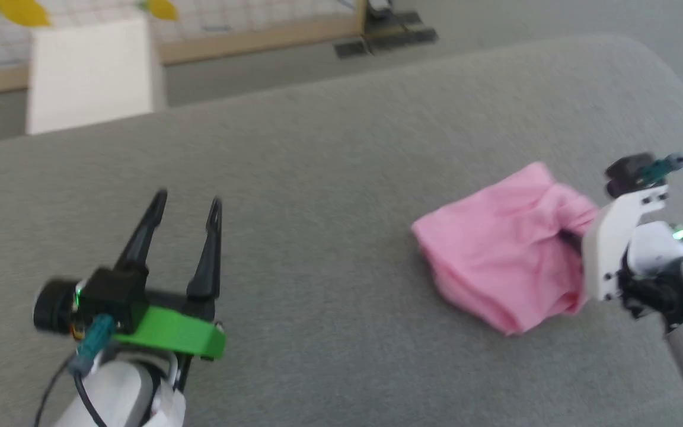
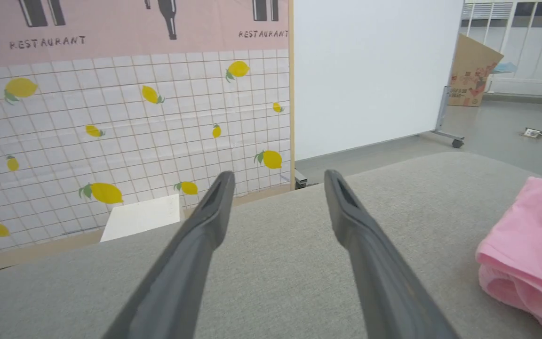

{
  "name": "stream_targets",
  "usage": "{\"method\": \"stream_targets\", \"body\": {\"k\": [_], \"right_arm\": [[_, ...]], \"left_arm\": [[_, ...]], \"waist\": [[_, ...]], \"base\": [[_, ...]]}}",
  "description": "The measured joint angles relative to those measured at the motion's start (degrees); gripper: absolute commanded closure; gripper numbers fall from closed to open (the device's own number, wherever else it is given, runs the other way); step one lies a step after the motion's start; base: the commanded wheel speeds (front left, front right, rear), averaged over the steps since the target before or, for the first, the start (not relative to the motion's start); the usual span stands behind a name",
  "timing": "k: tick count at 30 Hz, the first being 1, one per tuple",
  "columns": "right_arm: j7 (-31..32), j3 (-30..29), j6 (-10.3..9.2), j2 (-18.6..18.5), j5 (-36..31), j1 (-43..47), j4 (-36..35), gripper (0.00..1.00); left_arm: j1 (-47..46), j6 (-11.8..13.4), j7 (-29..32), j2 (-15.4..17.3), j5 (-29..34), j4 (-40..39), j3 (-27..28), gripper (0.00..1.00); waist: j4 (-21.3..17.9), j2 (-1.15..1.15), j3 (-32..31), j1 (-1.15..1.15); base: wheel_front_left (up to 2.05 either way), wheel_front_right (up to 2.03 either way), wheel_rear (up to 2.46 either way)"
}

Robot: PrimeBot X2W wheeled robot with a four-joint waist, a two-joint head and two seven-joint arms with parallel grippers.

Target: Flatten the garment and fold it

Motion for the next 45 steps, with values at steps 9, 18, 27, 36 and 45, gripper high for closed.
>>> {"method": "stream_targets", "body": {"k": [9, 18, 27, 36, 45], "right_arm": [[-8.8, -9.3, 0.01, -4.0, -7.9, -6.4, 8.4, 1.0], [-18.2, -25.0, 0.01, -3.4, -18.1, -13.8, 16.4, 1.0], [-28.8, -31.0, 0.01, 0.5, -28.6, -14.7, 21.6, 0.0], [-38.1, -40.2, 0.03, -0.3, -44.3, -12.5, 21.0, 0.0], [-42.0, -37.1, 0.03, -0.3, -45.2, -2.1, 16.9, 0.0]], "left_arm": [[-9.4, -2.9, 4.6, 3.2, 3.7, -6.3, -1.7, 0.0], [-14.8, -4.6, 6.4, 4.1, 5.3, -8.5, -2.5, 0.0], [-15.3, -4.5, 5.6, 3.9, 5.3, -7.2, -2.8, 0.0], [-12.0, -3.0, 3.3, 2.4, 3.8, -4.1, -2.9, 0.0], [-4.6, 0.7, 0.8, 0.4, 1.4, -0.9, -1.5, 0.0]], "waist": [[-5.6, 0.0, 10.6, 0.01], [-7.1, 0.0, 21.3, 0.01], [-5.5, 0.0, 26.0, 0.02], [-4.6, 0.0, 20.9, 0.01], [-4.1, 0.0, 11.6, 0.0]], "base": [[0.0, 0.0, 0.0], [0.0, 0.0, 0.0], [0.0, 0.0, 0.0], [0.0, 0.0, 0.0], [0.0, 0.0, 0.0]]}}
